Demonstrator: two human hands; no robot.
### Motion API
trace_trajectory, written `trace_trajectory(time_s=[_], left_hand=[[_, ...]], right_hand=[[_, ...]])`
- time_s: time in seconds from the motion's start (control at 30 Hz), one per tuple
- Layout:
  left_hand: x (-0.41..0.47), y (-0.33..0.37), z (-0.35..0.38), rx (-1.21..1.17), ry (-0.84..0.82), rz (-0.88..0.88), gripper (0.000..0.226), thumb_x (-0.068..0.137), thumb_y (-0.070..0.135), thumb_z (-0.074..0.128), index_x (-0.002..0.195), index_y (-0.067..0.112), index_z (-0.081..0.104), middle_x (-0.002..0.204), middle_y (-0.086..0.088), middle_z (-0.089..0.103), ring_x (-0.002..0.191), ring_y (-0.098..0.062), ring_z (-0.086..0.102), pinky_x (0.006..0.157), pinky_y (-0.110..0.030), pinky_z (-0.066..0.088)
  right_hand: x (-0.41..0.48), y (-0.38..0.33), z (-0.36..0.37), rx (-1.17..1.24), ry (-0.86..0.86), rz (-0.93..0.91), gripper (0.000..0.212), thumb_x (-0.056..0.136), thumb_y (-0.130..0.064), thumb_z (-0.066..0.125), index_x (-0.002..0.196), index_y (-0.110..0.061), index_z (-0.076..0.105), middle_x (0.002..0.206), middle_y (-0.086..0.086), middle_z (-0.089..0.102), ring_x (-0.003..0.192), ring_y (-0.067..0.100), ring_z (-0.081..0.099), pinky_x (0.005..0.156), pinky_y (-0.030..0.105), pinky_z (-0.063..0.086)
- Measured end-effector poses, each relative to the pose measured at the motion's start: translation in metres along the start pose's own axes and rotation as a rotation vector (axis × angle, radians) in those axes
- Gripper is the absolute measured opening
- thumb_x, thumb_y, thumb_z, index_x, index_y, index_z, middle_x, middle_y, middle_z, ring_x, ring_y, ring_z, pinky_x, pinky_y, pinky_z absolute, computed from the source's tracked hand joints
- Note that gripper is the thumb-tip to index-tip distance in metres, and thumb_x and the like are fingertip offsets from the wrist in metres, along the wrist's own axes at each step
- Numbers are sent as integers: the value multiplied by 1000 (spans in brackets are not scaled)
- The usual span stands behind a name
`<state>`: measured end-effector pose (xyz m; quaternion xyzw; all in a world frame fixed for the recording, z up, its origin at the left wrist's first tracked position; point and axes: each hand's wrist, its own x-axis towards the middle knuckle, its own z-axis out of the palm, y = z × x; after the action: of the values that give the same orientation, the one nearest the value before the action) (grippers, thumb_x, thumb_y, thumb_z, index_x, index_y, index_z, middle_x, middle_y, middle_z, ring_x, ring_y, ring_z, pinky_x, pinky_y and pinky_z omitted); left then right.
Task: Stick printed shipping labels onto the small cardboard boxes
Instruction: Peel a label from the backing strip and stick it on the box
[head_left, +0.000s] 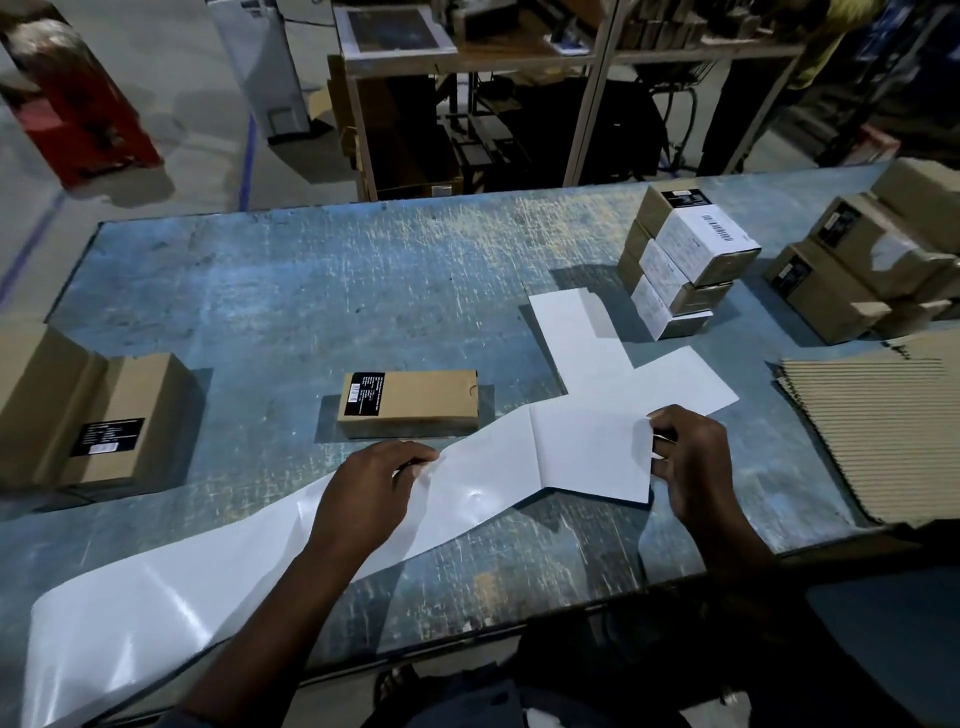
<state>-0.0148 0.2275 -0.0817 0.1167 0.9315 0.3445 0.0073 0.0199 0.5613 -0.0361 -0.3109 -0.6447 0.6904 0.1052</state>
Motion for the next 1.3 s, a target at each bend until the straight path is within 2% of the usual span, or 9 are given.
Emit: trace_trajectory(time_s=[0.33,0.47,0.53,0.67,0.8,0.9,1.07,1.2,1.3], left_hand=[[0,-9,-3,156,82,91,24,95,15,65,107,30,80,109,9,78,98,-16,72,93,-34,54],[2,-9,-8,275,102,155,29,86,14,62,101,32,80,105,11,78,98,-20,70,87,-39,53],[0,0,-12,275,128,201,30,83,15,63,101,32,80,110,11,76,104,-21,68,90,-40,52],[-11,56,-18,-272,40,93,19,93,37,72,111,35,76,114,20,73,105,-1,67,90,-22,55],[-9,100,-21,-1014,-272,-260,44,96,49,58,127,20,69,122,-2,74,113,-25,71,98,-43,57],[-6,101,-24,-1192,-289,-362,51,94,54,57,129,20,68,128,-10,71,116,-32,68,100,-50,54],[-9,83,-27,-1094,-288,-305,35,92,28,67,126,22,70,123,-9,73,111,-32,69,95,-51,53],[-10,69,-38,-908,-193,-312,32,94,6,69,119,25,73,111,-1,78,105,-24,73,83,-43,59],[-8,61,-51,-709,-209,-223,48,87,8,77,127,33,68,116,10,75,104,-14,73,84,-32,59]], right_hand=[[0,-20,-5,207,109,-137,29,91,5,40,66,-6,50,52,-9,58,49,6,58,45,15,42],[-3,-34,-9,349,125,-137,34,92,2,41,64,-14,53,58,-5,57,53,13,58,51,19,42],[-10,-40,-6,244,72,-192,41,88,6,42,59,-16,59,62,-1,58,58,18,58,55,23,46],[-44,-43,26,-10,-131,-319,22,85,1,53,66,-6,63,63,9,59,54,23,58,48,30,51],[-84,-27,65,-397,-309,-647,11,80,-9,62,75,-17,67,79,-6,67,72,18,67,53,38,56],[-107,-20,80,-560,-426,-839,7,84,-12,66,81,-19,67,87,-9,65,83,12,66,63,36,54],[-115,-17,84,-510,-519,-821,6,93,-20,69,91,-18,74,91,-9,69,86,9,67,69,28,53],[-98,-28,74,-479,-299,-773,9,92,-13,68,92,-22,71,94,-12,69,87,11,66,66,21,50],[-79,-36,67,-658,-240,-831,28,89,-14,73,112,-28,68,113,-15,65,109,8,57,87,23,46]])
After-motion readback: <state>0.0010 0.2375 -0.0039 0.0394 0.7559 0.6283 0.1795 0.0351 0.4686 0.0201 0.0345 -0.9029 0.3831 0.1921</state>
